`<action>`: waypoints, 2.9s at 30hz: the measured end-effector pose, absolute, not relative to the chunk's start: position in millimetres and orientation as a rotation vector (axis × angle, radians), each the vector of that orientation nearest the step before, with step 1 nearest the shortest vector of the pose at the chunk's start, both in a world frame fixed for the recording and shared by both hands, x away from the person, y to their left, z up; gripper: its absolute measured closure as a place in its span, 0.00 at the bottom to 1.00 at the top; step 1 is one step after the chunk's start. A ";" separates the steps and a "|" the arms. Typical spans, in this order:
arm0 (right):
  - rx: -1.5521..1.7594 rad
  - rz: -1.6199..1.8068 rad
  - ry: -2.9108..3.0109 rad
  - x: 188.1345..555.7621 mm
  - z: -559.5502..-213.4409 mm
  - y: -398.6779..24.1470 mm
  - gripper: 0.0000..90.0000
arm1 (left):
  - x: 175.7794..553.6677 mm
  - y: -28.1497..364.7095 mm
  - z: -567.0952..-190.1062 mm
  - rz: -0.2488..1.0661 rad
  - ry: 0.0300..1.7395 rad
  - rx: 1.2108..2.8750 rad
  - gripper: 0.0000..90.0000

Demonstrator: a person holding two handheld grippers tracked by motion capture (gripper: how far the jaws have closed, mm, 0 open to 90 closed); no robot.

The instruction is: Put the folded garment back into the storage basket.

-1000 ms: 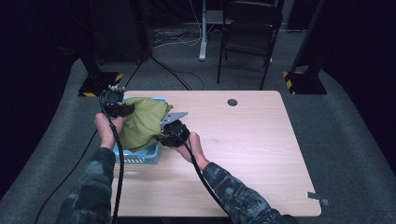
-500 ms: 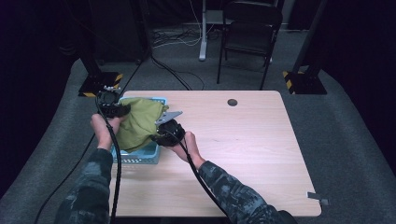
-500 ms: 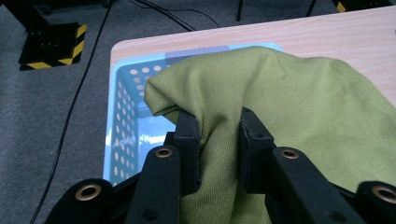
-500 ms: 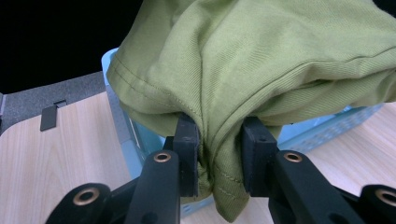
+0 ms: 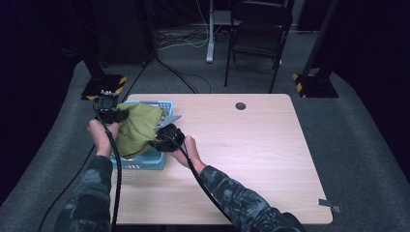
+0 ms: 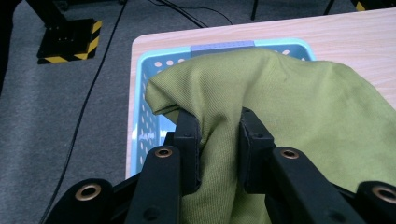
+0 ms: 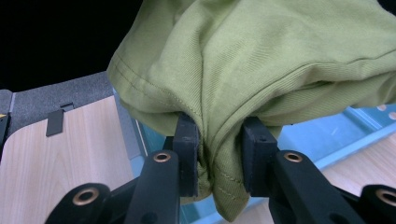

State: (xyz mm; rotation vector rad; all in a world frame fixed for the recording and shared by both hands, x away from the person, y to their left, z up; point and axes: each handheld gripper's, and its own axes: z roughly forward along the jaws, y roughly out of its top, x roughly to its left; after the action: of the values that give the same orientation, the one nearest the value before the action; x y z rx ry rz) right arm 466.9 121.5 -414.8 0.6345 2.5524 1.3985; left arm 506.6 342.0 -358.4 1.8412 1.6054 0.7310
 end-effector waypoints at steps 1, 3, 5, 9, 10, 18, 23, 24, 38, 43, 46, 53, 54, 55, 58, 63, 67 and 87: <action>0.634 1.399 2.553 466.8 -415.0 122.5 0.79 | 507.0 342.3 -358.2 0.734 1.606 1.842 0.82; 0.634 1.400 2.554 467.2 -415.4 124.1 0.79 | 507.9 342.2 -357.6 0.740 1.607 1.839 0.82; 0.633 1.401 2.553 468.0 -415.9 125.2 0.79 | 509.1 341.8 -357.1 0.746 1.601 1.843 0.82; 0.646 1.407 2.549 469.9 -417.9 126.3 0.76 | 512.8 340.9 -358.3 0.748 1.611 1.846 0.81; 0.652 1.405 2.550 471.0 -419.1 126.8 0.70 | 514.2 341.2 -359.4 0.748 1.629 1.840 0.79; 0.816 1.330 2.570 481.9 -431.6 123.1 0.23 | 516.7 341.0 -368.4 0.644 1.664 1.827 0.29; 0.832 1.317 2.557 484.0 -429.0 115.3 0.18 | 516.5 335.7 -373.4 0.605 1.644 1.835 0.24; 0.836 1.314 2.558 484.2 -429.0 114.1 0.17 | 516.7 333.9 -374.8 0.600 1.643 1.836 0.23; 0.911 1.287 2.527 485.2 -431.9 80.3 0.07 | 519.2 304.6 -395.7 0.486 1.556 1.874 0.07; 0.943 1.274 2.510 484.1 -432.5 64.8 0.04 | 520.0 295.9 -398.4 0.447 1.527 1.877 0.02; 0.962 1.270 2.493 482.7 -432.7 54.1 0.04 | 519.6 289.0 -400.0 0.427 1.505 1.891 0.01; 1.028 1.251 2.448 479.8 -435.1 23.7 0.04 | 516.4 271.0 -406.2 0.384 1.444 1.937 0.00; 1.038 1.246 2.440 479.3 -435.6 18.9 0.04 | 515.5 268.0 -406.7 0.379 1.434 1.942 0.00; 1.053 1.241 2.432 478.7 -436.1 14.0 0.04 | 514.8 265.9 -407.0 0.377 1.425 1.944 0.00; 1.087 1.233 2.407 477.2 -437.2 -1.2 0.04 | 512.3 257.3 -407.1 0.373 1.396 1.950 0.00; 1.139 1.217 2.363 473.6 -437.8 -25.9 0.04 | 509.5 244.1 -407.3 0.361 1.352 1.966 0.00; 1.179 1.198 2.336 470.7 -440.7 -45.7 0.04 | 507.0 228.1 -408.0 0.338 1.300 2.001 0.00; 1.278 1.136 2.243 449.9 -450.4 -104.0 0.04 | 476.7 178.8 -420.3 0.278 1.133 2.109 0.00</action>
State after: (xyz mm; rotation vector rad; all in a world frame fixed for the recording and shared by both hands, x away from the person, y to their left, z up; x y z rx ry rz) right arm 449.9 -104.0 -450.4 1.2778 2.2428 1.1362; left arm 476.7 178.8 -420.3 2.1085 1.1326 0.2778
